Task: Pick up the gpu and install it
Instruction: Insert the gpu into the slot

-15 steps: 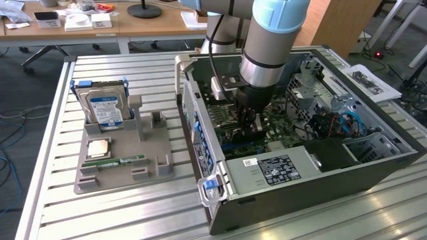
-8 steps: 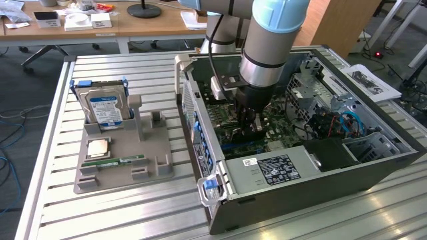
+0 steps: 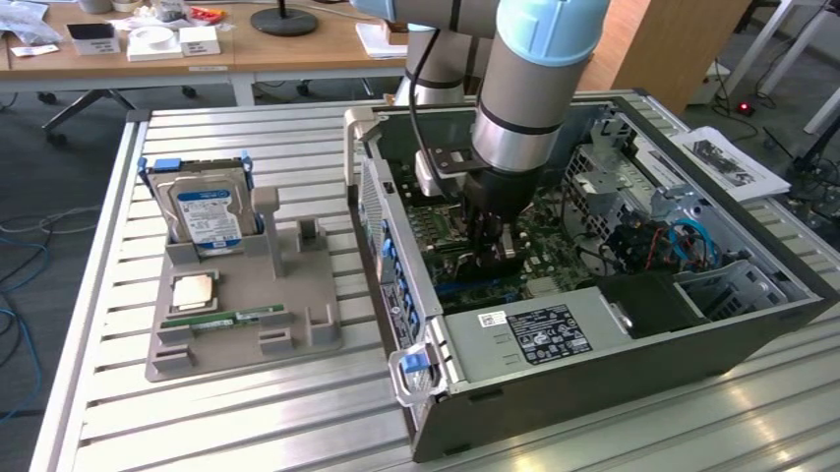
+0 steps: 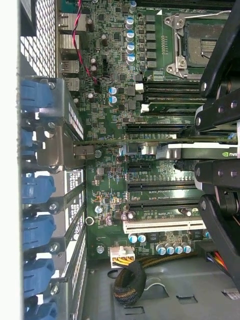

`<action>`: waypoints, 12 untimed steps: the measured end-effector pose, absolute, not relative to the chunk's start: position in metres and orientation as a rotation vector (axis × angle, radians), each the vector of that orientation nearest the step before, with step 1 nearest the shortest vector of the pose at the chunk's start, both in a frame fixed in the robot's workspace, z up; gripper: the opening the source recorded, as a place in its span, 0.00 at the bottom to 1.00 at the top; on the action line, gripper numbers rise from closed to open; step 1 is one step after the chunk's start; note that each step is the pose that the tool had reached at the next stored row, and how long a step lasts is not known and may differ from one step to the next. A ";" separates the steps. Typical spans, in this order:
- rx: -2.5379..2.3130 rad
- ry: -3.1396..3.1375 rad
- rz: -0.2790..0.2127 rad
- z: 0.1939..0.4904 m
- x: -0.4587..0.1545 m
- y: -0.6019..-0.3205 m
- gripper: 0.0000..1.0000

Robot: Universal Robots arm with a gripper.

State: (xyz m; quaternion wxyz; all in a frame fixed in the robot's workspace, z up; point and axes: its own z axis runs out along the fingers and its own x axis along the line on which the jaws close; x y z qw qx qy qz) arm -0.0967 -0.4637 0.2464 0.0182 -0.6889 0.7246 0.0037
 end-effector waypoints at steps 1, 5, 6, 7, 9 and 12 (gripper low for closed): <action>-2.139 2.250 0.011 0.246 -0.097 -0.464 0.26; -2.140 2.251 0.011 0.244 -0.097 -0.464 0.26; -2.140 2.251 0.011 0.244 -0.097 -0.464 0.26; -2.140 2.251 0.011 0.244 -0.097 -0.464 0.26; -2.140 2.251 0.011 0.244 -0.097 -0.464 0.26; -2.140 2.251 0.011 0.243 -0.097 -0.464 0.26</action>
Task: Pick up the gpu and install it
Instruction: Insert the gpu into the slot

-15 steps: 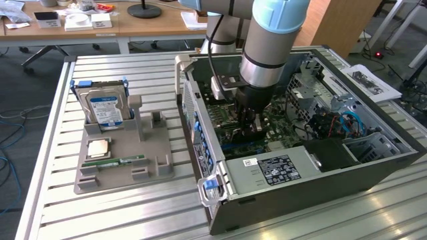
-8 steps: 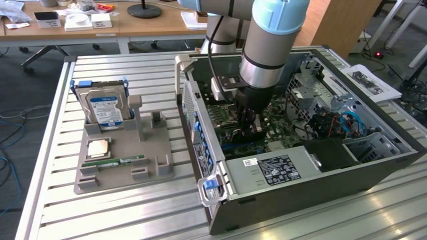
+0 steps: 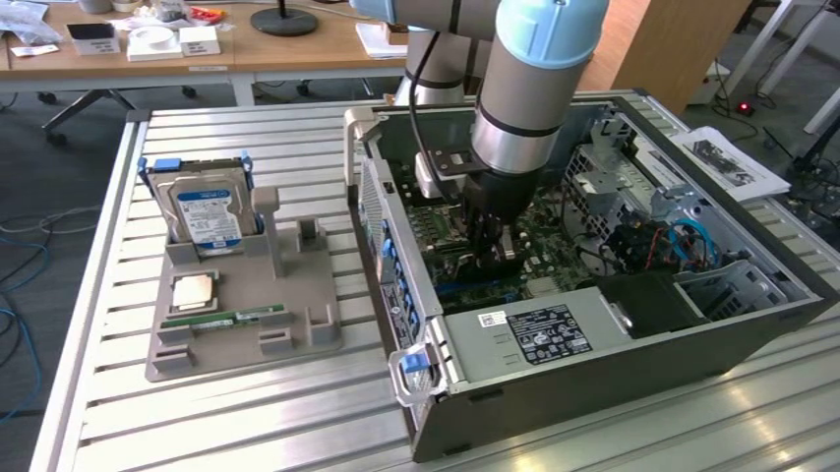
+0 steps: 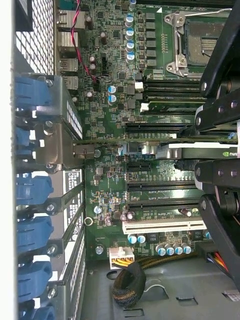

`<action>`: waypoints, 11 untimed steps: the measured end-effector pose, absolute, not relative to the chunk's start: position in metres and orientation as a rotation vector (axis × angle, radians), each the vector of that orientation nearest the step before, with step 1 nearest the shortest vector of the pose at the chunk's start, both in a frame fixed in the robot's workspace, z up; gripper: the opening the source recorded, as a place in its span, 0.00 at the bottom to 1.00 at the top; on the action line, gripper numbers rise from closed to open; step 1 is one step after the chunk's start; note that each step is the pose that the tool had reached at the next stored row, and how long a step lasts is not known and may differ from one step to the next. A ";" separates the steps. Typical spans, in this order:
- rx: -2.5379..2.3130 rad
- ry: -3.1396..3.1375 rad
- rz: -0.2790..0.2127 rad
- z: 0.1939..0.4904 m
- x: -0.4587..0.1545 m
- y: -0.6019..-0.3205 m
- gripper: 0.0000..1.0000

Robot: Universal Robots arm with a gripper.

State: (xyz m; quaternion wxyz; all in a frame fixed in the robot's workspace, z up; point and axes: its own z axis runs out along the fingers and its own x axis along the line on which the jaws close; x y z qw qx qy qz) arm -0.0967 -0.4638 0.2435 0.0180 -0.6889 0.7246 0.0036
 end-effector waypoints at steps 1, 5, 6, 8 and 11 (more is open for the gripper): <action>-2.140 2.251 0.011 0.243 -0.097 -0.464 0.26; -2.140 2.251 0.011 0.243 -0.097 -0.464 0.26; -2.140 2.251 0.011 0.243 -0.097 -0.464 0.26; -2.140 2.250 0.011 0.243 -0.097 -0.464 0.26; -2.139 2.251 0.012 0.243 -0.097 -0.464 0.26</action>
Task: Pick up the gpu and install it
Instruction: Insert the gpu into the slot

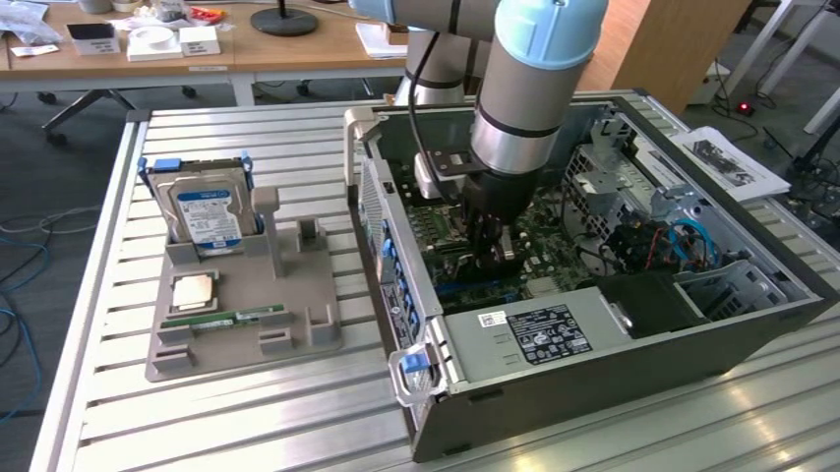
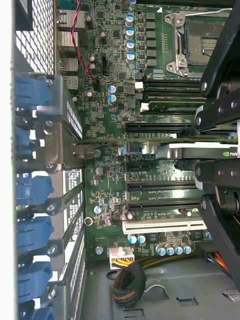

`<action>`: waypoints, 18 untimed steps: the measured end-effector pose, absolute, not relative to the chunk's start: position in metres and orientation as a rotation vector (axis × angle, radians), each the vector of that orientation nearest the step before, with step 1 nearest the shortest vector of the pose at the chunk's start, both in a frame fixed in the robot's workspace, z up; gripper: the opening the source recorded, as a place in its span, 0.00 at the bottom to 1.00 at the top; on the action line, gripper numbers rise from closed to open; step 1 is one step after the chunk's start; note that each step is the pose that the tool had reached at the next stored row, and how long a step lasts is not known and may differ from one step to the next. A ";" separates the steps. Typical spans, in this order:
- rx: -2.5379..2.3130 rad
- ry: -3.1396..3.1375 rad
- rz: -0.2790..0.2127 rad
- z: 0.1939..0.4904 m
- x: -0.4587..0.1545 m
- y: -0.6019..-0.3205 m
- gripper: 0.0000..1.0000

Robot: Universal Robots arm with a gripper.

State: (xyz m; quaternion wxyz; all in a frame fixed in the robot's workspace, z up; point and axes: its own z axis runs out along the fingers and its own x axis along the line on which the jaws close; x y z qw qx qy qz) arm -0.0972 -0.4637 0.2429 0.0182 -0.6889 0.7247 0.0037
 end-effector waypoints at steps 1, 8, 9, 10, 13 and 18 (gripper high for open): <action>-2.139 2.251 0.011 0.243 -0.097 -0.464 0.26; -2.139 2.250 0.011 0.243 -0.097 -0.464 0.26; -2.140 2.250 0.011 0.243 -0.097 -0.464 0.26; -2.140 2.250 0.011 0.243 -0.097 -0.464 0.26; -2.140 2.250 0.011 0.243 -0.098 -0.464 0.26; -2.139 2.250 0.011 0.243 -0.098 -0.464 0.26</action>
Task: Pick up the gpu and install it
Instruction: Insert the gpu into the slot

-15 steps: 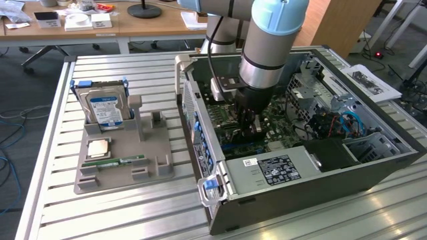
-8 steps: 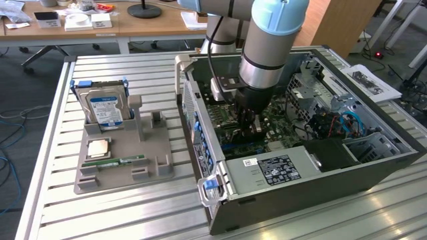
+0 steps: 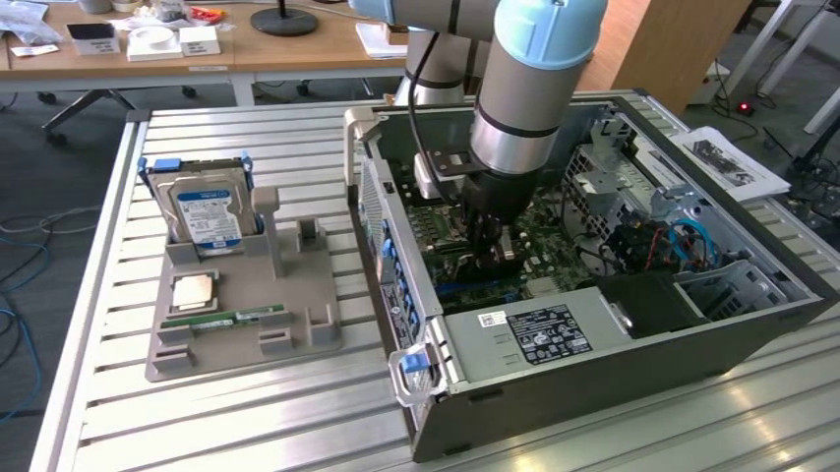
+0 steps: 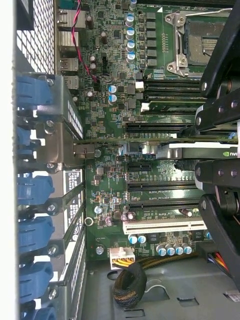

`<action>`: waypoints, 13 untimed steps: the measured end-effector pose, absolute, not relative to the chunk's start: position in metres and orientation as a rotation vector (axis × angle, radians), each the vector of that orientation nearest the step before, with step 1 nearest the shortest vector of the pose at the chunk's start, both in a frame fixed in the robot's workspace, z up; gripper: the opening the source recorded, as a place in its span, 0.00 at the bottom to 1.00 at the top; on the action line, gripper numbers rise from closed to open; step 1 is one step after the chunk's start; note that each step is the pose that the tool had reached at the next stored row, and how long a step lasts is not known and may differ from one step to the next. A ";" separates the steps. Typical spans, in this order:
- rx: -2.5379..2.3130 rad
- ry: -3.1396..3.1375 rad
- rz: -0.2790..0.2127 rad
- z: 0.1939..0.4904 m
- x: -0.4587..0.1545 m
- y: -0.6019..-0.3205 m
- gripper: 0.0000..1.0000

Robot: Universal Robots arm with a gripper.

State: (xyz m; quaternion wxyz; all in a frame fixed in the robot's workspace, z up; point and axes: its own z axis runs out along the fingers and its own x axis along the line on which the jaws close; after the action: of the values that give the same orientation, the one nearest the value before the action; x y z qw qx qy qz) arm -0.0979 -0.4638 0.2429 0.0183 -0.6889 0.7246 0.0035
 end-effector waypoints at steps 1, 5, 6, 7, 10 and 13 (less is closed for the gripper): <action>-2.140 2.250 0.011 0.243 -0.098 -0.464 0.26; -2.140 2.250 0.011 0.243 -0.098 -0.464 0.26; -2.139 2.250 0.011 0.243 -0.098 -0.464 0.26; -2.139 2.250 0.011 0.242 -0.098 -0.464 0.26; -2.140 2.250 0.011 0.242 -0.098 -0.464 0.26; -2.139 2.250 0.011 0.242 -0.098 -0.464 0.26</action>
State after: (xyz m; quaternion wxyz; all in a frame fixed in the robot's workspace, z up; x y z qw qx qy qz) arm -0.0984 -0.4638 0.2424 0.0183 -0.6889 0.7246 0.0035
